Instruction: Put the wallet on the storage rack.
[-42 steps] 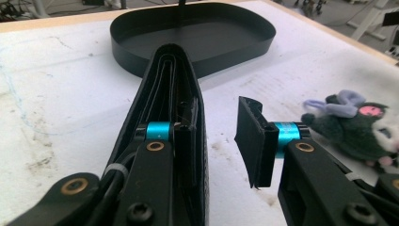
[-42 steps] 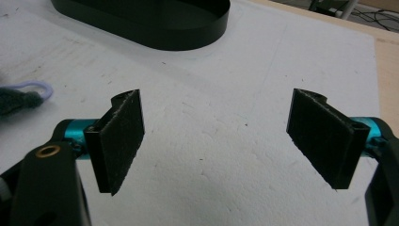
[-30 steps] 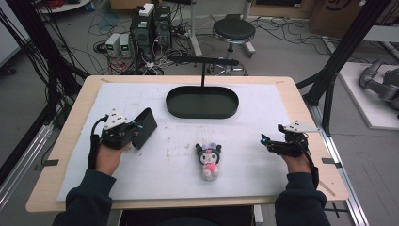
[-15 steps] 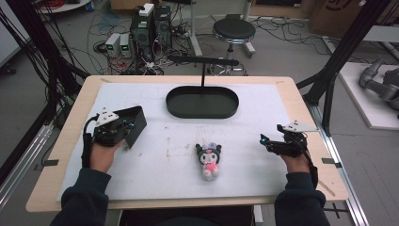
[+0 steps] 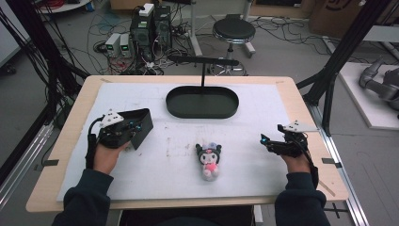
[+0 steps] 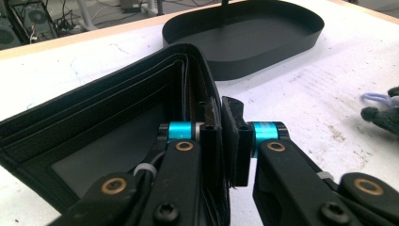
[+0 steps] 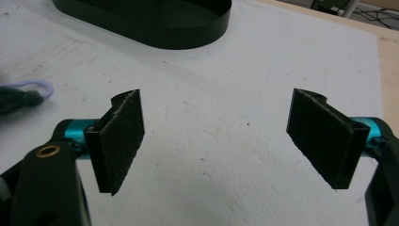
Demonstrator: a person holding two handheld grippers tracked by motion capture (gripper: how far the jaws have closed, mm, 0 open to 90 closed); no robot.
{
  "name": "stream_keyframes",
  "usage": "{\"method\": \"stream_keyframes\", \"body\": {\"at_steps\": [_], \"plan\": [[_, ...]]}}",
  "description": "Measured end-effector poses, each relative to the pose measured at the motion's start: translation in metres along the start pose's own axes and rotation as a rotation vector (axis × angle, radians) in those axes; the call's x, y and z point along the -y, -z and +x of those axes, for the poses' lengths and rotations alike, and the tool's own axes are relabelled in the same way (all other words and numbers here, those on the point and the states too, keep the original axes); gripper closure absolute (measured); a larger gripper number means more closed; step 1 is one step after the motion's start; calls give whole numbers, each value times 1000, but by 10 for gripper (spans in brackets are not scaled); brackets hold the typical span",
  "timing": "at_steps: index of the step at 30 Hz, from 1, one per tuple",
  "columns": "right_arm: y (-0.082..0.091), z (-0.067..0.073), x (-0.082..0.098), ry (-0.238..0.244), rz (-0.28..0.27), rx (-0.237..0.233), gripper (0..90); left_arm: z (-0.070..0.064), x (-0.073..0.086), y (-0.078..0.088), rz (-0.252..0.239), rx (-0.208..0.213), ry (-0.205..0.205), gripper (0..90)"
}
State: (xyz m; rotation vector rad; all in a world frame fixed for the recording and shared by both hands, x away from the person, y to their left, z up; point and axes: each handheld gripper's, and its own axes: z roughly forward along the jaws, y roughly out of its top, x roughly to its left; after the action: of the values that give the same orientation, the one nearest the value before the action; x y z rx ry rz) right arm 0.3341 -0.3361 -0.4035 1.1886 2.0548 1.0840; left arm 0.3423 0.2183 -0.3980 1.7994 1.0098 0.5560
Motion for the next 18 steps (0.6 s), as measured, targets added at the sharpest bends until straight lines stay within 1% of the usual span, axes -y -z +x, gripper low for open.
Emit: {"method": "stream_keyframes", "body": {"at_steps": [1,2,3,4,5,6,7,9,10,11,14,15,16,17,18], "plan": [[0,0,0,0,0,0,198,0,0,0,-4,4,-1,851],[0,0,0,-3,0,1,198,0,0,0,-8,10,-2,797],[0,0,0,-3,0,1,198,1,0,0,-11,13,-2,797],[0,0,0,-3,0,1,198,1,0,0,-11,16,-11,731],[0,0,0,-2,-1,1,198,1,0,-1,-15,21,-10,702],[0,0,0,-2,-1,1,198,1,0,-1,-19,25,-19,702],[0,0,0,-3,-1,0,198,1,0,-1,-25,24,-25,646],[0,0,0,-1,0,0,198,1,0,-1,-39,27,-36,564],[0,0,0,-1,0,0,198,1,0,-1,-45,28,-52,564],[0,0,0,1,-3,1,198,1,0,-1,-58,31,-66,541],[0,0,0,1,-2,2,198,0,0,2,-120,39,-132,521],[0,0,0,-5,1,1,198,0,0,2,-131,35,-141,511],[0,0,0,-2,1,0,198,0,0,3,-139,32,-140,490],[0,0,0,-2,1,0,198,1,0,3,-142,30,-129,490],[0,0,0,-2,1,0,198,2,0,3,-145,28,-117,460]]}}
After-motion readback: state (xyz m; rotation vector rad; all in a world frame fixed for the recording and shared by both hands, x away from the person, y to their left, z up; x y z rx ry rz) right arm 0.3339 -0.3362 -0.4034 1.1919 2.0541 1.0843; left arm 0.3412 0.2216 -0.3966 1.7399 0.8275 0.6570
